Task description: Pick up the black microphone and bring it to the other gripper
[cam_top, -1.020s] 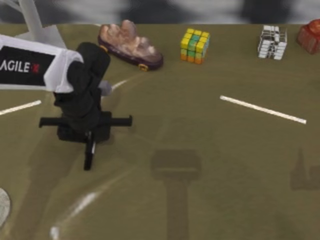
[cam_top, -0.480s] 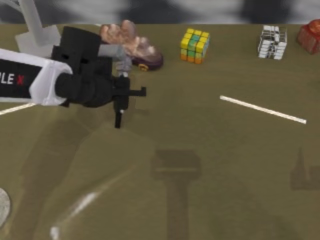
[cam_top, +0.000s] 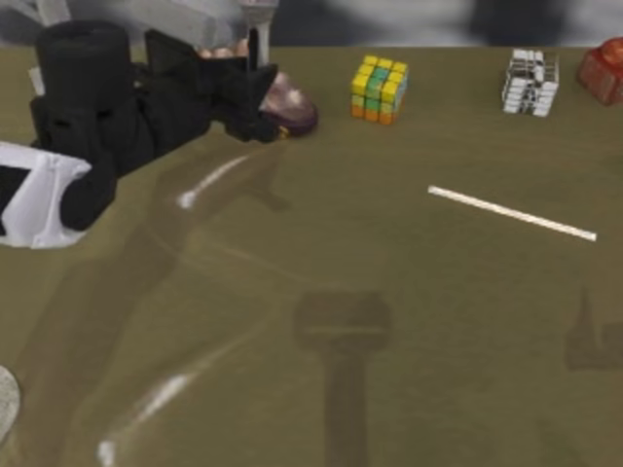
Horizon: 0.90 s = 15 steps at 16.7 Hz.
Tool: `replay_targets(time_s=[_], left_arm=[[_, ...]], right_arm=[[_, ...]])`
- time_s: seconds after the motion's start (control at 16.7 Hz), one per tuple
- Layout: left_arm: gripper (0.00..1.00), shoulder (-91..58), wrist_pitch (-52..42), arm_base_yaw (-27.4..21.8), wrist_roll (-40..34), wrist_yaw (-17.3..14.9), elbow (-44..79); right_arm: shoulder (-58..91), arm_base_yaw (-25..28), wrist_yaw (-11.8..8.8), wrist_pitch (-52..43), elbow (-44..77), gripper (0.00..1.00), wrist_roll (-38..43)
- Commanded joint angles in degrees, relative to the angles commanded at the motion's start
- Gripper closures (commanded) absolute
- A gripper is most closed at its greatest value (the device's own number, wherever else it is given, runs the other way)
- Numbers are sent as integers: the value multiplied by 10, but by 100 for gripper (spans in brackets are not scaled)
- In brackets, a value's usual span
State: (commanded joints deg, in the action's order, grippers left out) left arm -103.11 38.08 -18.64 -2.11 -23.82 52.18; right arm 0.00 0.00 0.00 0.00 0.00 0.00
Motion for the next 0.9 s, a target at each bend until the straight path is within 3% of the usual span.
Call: replay_targets(time_s=[0.24, 0.54, 0.72, 0.9], left_arm=[[100, 44, 97, 6, 27, -37, -31], [100, 50, 108, 7, 31, -42, -35], [100, 53, 105, -5, 32, -34, -33], [100, 81, 95, -49, 32, 10, -39]], right_arm=[[0, 0, 0, 0, 0, 0, 0], [0, 0, 0, 0, 0, 0, 0], [0, 0, 0, 0, 0, 0, 0], [0, 0, 0, 0, 0, 0, 0]])
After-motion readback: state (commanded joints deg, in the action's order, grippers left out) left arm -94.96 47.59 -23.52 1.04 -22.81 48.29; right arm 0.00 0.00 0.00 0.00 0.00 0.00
